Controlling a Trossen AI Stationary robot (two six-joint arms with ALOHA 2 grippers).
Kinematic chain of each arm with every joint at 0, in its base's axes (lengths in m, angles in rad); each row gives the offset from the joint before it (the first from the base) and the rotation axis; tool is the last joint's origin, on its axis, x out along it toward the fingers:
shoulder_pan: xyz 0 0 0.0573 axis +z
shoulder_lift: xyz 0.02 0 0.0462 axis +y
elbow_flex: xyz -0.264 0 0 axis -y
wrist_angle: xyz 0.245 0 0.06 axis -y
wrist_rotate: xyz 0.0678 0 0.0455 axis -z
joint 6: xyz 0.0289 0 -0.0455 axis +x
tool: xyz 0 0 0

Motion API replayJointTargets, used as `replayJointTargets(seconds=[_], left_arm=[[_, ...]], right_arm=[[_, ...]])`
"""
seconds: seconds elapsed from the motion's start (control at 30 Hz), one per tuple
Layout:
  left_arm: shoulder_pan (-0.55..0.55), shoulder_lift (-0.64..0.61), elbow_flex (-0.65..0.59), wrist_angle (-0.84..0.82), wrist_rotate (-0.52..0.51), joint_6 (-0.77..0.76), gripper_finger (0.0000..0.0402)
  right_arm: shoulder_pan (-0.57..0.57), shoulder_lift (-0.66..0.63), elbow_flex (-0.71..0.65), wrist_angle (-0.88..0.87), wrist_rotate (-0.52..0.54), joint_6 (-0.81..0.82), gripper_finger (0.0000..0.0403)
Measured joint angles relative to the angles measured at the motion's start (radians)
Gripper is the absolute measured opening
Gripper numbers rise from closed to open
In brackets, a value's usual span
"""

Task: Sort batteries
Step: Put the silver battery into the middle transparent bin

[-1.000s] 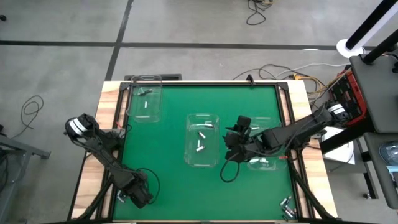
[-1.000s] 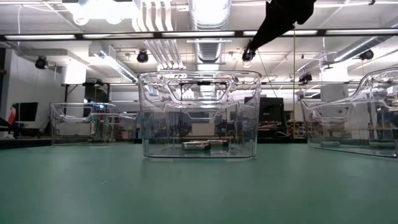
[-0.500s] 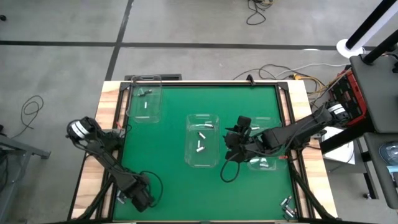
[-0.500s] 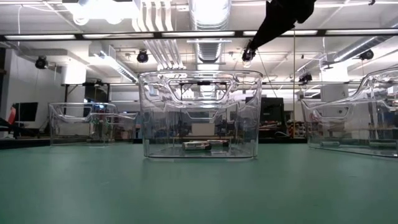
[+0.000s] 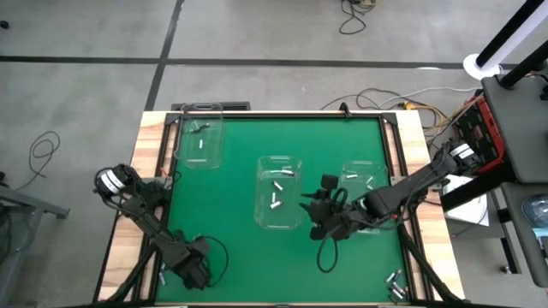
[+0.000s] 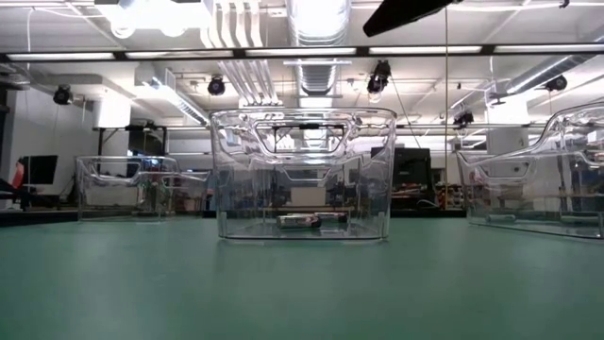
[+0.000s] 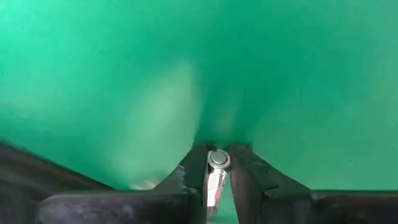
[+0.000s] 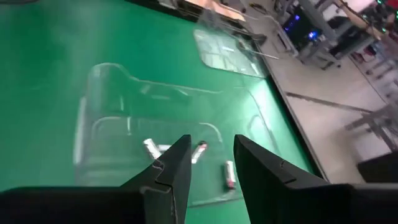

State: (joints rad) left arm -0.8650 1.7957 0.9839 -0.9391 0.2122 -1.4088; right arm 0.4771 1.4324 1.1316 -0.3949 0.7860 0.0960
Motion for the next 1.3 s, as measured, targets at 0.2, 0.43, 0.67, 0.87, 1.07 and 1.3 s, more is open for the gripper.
replayJointTargets(seconds=[0.2,0.43,0.67,0.87,1.07,1.3], left_arm=[[0.010,-0.081,0.131,-0.255,-0.429,0.068,0.0022],[0.003,-0.271,0.160,-0.076,-1.015,0.171,0.0022],[0.008,-0.440,0.028,0.467,-1.356,0.629,0.0022],[0.032,-0.497,-0.142,1.007,-1.455,1.007,0.0022],[0.063,-0.500,-0.286,1.543,-1.332,1.356,0.0022],[0.070,-0.506,-0.364,1.772,-1.307,1.536,0.0022]], right_arm=[[0.009,0.043,-0.093,0.190,-0.065,-0.041,0.0100],[0.005,0.151,-0.125,0.539,-0.195,-0.139,0.0121],[-0.048,0.297,0.066,0.667,-0.258,-0.221,0.0173],[-0.097,0.415,0.254,0.653,-0.318,-0.280,0.0194],[-0.134,0.439,0.345,0.614,-0.345,-0.234,0.0181],[-0.147,0.416,0.345,0.609,-0.430,-0.201,0.0137]])
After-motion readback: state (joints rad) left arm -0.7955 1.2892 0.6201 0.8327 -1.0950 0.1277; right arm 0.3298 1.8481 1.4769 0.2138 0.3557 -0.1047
